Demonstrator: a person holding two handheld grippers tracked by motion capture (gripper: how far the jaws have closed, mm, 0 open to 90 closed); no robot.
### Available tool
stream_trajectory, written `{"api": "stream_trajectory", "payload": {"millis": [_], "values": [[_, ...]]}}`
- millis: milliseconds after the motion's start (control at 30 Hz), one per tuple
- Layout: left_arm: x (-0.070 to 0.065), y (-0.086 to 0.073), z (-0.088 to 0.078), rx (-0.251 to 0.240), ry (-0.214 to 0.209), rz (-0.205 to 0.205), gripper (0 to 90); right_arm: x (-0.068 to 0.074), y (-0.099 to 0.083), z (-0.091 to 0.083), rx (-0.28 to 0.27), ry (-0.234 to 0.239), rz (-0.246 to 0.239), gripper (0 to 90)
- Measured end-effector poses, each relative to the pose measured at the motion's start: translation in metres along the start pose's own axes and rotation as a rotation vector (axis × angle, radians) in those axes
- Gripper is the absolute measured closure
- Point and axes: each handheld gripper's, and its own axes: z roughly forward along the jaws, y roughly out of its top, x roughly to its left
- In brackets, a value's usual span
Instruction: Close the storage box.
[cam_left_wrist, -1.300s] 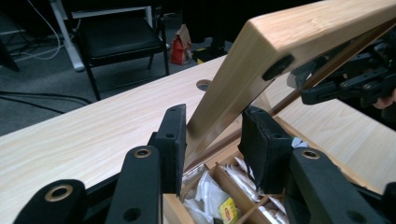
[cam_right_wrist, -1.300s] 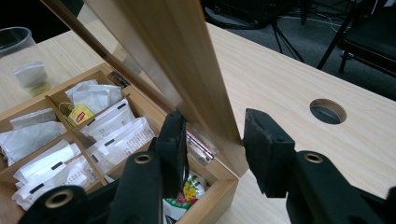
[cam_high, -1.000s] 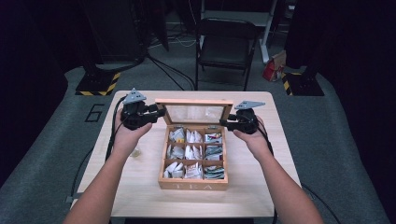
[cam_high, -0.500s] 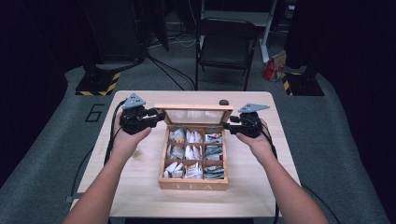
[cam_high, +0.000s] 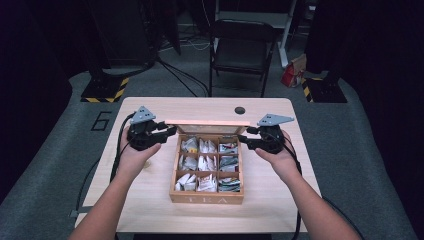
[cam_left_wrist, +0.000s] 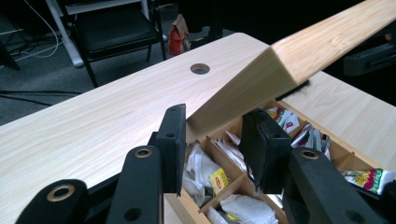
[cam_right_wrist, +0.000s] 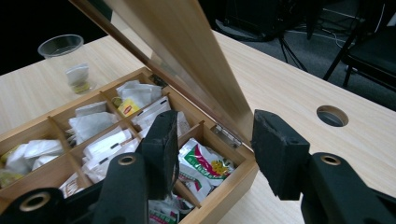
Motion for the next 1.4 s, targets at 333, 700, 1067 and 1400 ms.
{"api": "stream_trajectory", "payload": {"millis": [333, 700, 1067, 1400], "values": [[-0.005, -0.009, -0.004, 0.008, -0.011, 0.010, 61.2, 0.015, 0.003, -0.020, -0.028, 0.009, -0.021, 51.0], [-0.014, -0.023, -0.010, 0.024, -0.017, 0.026, 60.9, 0.027, -0.007, -0.028, -0.045, 0.007, -0.019, 50.6], [-0.021, -0.037, -0.013, 0.037, -0.020, 0.040, 60.3, 0.038, -0.012, -0.037, -0.058, 0.004, -0.056, 50.5], [-0.021, -0.050, -0.016, 0.030, -0.043, 0.004, 64.3, 0.047, -0.021, -0.039, -0.055, 0.008, -0.073, 52.1]]}}
